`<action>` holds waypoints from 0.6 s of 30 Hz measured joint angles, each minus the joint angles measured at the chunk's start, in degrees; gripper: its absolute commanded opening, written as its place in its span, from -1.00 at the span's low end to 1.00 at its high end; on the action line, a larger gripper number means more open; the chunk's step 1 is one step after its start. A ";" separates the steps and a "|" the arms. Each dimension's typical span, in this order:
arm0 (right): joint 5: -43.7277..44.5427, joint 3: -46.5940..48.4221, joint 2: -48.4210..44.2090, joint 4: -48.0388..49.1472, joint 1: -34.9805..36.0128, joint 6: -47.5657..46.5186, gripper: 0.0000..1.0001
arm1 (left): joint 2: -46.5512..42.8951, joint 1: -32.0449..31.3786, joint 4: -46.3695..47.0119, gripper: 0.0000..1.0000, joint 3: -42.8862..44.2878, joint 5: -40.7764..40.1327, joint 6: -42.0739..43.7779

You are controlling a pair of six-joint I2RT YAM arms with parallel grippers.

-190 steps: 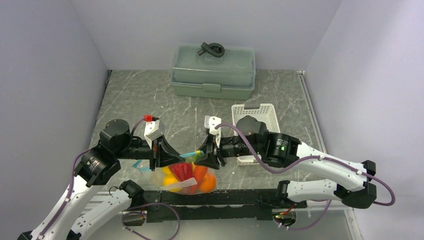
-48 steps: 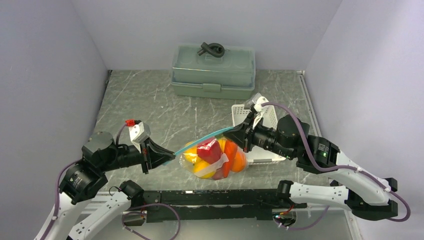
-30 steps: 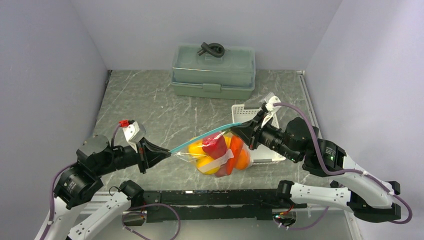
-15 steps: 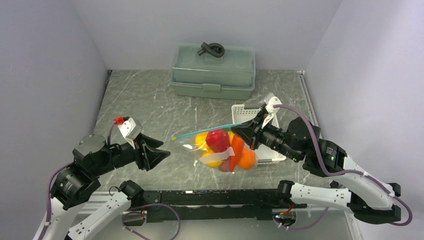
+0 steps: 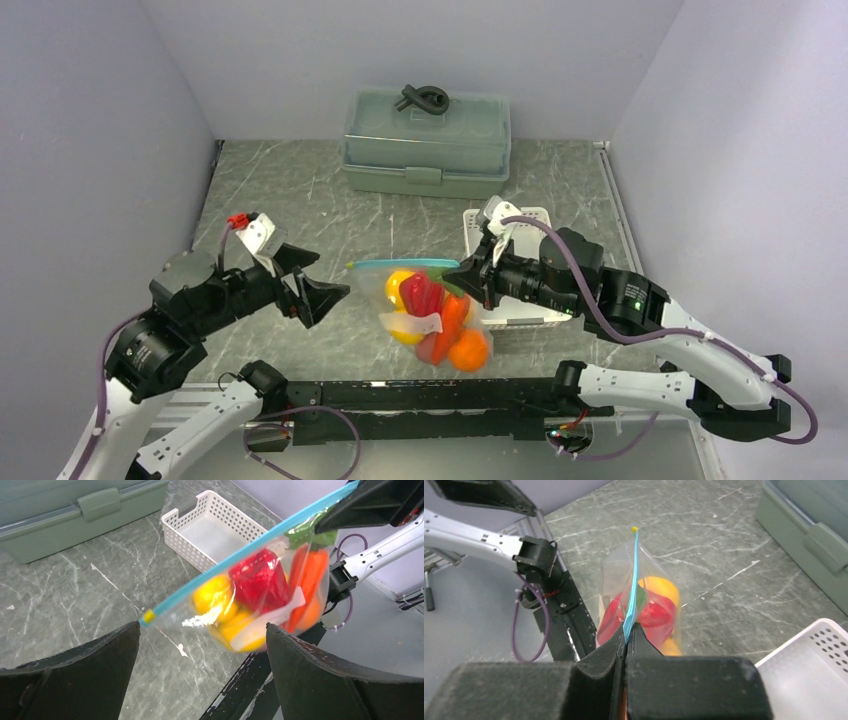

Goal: Place the food in the zip-top bag and seal the zipper
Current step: Zip the zipper food storage bag at the center of the board, then place the zipper food storage bag at the center of the board.

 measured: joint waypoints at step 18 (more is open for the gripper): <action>-17.75 0.00 4.07 0.09 -0.02 -0.87 -1.00 | 8.20 0.00 6.45 0.99 0.13 24.81 2.45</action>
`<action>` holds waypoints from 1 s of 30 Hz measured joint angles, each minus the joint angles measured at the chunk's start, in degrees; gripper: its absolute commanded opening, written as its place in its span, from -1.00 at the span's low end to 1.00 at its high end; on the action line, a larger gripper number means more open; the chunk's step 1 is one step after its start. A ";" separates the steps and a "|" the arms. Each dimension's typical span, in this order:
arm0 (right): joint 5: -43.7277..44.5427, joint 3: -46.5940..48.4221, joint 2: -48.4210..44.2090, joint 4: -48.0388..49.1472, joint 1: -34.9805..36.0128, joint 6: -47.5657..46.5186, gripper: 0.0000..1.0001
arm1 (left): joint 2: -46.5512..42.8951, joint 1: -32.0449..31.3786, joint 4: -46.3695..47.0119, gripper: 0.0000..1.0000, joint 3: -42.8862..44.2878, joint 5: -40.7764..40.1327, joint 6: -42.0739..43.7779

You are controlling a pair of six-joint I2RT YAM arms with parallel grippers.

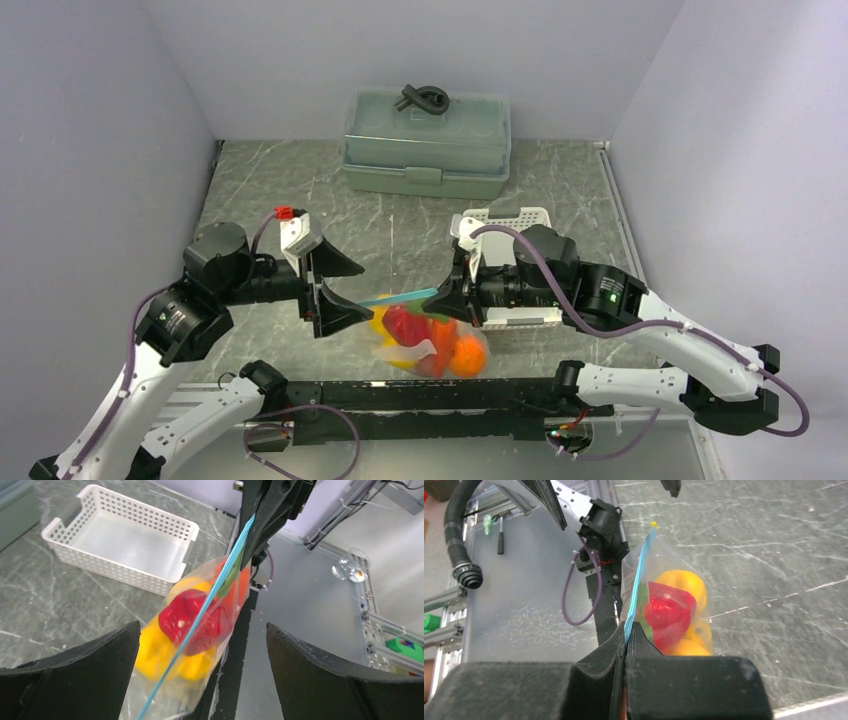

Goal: Place the food in the zip-top bag and seal the zipper
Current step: Place the zipper food storage bag at the center of the board.

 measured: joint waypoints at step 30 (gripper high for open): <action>-11.21 5.07 9.25 5.70 0.00 2.19 -1.00 | 2.58 0.00 3.61 0.76 -6.75 14.78 1.22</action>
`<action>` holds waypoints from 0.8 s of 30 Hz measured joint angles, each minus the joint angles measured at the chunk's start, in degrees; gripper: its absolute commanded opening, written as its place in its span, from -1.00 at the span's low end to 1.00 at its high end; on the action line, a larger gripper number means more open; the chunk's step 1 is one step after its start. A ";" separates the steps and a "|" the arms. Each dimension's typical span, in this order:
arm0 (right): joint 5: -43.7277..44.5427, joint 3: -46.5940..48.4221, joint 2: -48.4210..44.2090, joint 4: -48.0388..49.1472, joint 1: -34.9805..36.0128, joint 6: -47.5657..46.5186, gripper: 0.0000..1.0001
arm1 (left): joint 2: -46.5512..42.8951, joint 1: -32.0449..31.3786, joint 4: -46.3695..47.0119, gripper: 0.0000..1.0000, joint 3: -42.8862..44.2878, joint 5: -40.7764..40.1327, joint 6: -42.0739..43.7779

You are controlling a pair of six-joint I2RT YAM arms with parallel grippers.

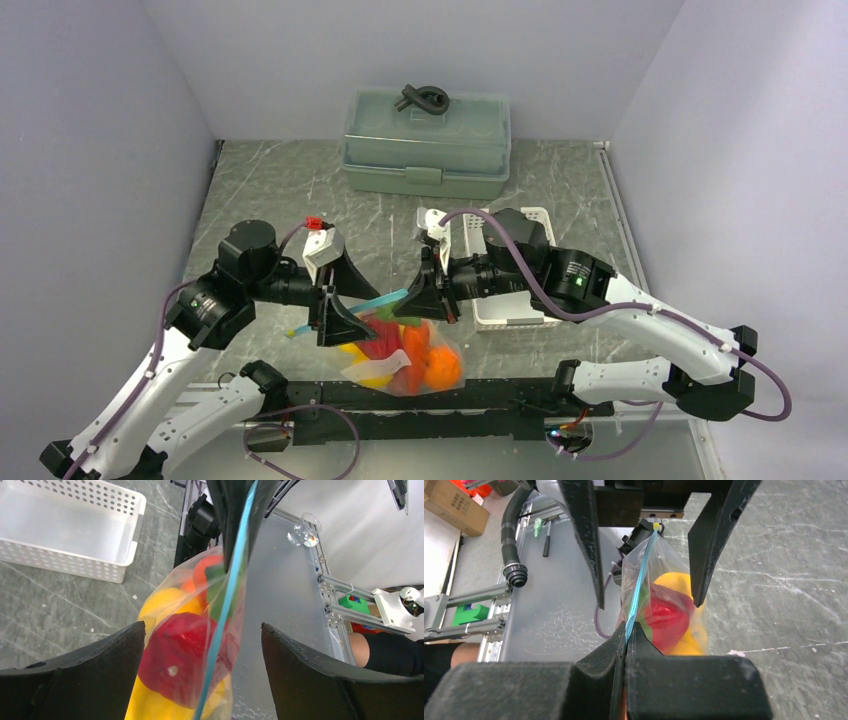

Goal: Place the food in the zip-top bag and seal the zipper
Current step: Place the zipper food storage bag at the center of the board.

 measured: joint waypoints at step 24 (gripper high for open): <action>0.48 -0.74 -0.92 0.90 -0.02 0.96 -1.00 | -0.48 -0.02 -1.36 -1.00 -1.07 -3.13 1.01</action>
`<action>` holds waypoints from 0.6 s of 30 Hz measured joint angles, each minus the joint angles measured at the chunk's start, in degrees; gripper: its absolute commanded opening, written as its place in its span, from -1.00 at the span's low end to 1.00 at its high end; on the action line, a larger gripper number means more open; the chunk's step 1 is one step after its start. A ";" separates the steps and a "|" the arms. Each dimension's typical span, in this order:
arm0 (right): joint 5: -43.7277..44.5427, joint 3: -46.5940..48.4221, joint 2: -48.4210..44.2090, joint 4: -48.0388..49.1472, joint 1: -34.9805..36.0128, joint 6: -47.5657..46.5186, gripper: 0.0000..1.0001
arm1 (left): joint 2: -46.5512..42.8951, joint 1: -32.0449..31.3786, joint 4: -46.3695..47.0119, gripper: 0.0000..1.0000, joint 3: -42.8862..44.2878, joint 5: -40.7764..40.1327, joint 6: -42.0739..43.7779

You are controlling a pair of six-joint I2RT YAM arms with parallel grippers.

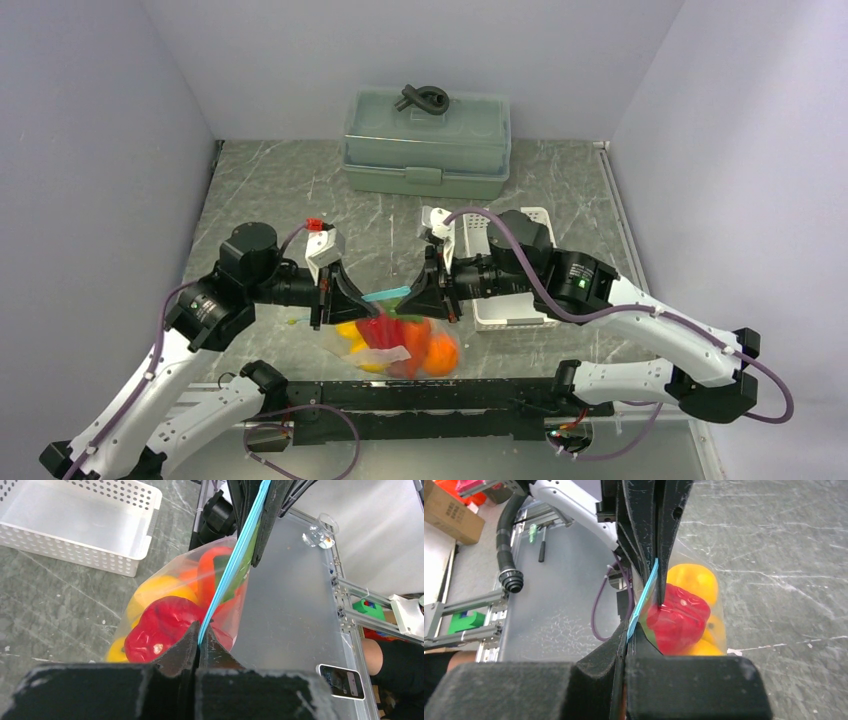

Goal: Place the food in the zip-top bag and seal the zipper
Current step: Place the zipper food storage bag at the center of the board.

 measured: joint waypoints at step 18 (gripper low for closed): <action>29.05 -4.04 -8.72 -3.15 0.00 1.55 -0.14 | 2.01 -0.22 -5.25 -1.00 4.55 -30.01 -0.09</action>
